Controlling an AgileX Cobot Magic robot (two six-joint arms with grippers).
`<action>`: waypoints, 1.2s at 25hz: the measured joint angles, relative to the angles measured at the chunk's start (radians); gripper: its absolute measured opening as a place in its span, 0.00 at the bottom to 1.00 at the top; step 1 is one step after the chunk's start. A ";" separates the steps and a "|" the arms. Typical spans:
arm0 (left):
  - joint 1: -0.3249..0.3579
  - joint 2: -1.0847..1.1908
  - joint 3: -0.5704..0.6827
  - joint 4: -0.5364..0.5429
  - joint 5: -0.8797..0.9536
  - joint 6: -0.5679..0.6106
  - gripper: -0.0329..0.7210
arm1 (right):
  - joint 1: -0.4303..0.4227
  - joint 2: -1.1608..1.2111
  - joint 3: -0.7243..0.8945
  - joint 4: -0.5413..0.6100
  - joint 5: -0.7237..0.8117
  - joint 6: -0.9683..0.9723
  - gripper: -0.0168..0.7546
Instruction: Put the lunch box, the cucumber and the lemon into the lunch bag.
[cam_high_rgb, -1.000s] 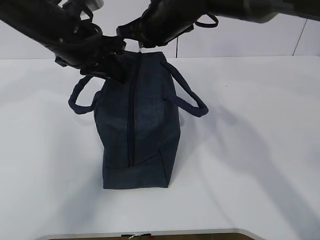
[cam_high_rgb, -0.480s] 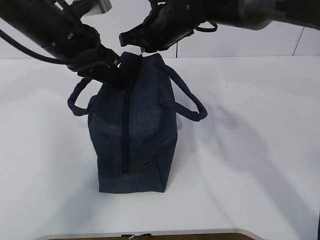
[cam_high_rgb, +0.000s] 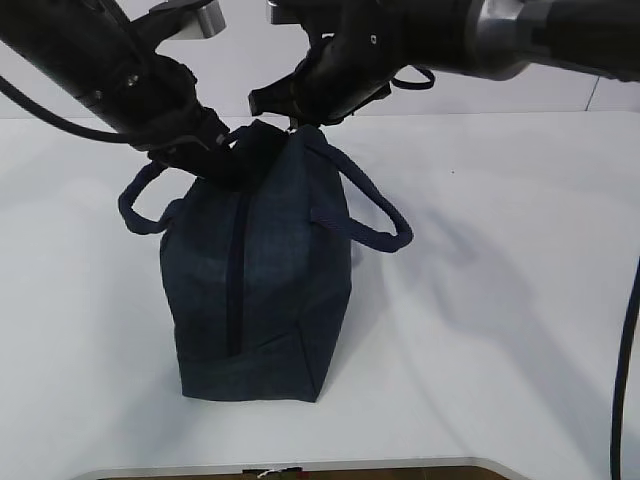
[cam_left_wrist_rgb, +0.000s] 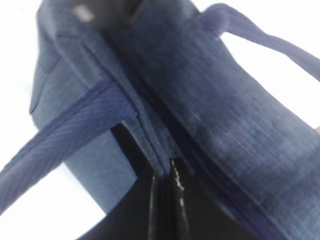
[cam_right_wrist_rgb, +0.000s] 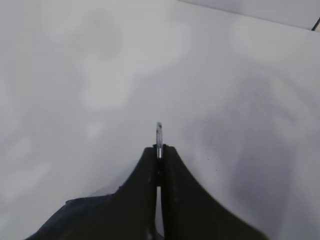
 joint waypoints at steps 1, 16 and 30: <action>0.000 0.000 0.000 0.005 0.000 0.000 0.03 | -0.001 0.003 -0.002 0.002 0.004 0.000 0.03; 0.088 -0.017 0.000 0.040 0.078 0.038 0.03 | -0.009 -0.037 -0.007 0.068 0.160 -0.036 0.03; 0.088 -0.017 0.002 0.043 0.079 0.099 0.03 | -0.022 0.033 -0.012 0.095 0.141 -0.047 0.03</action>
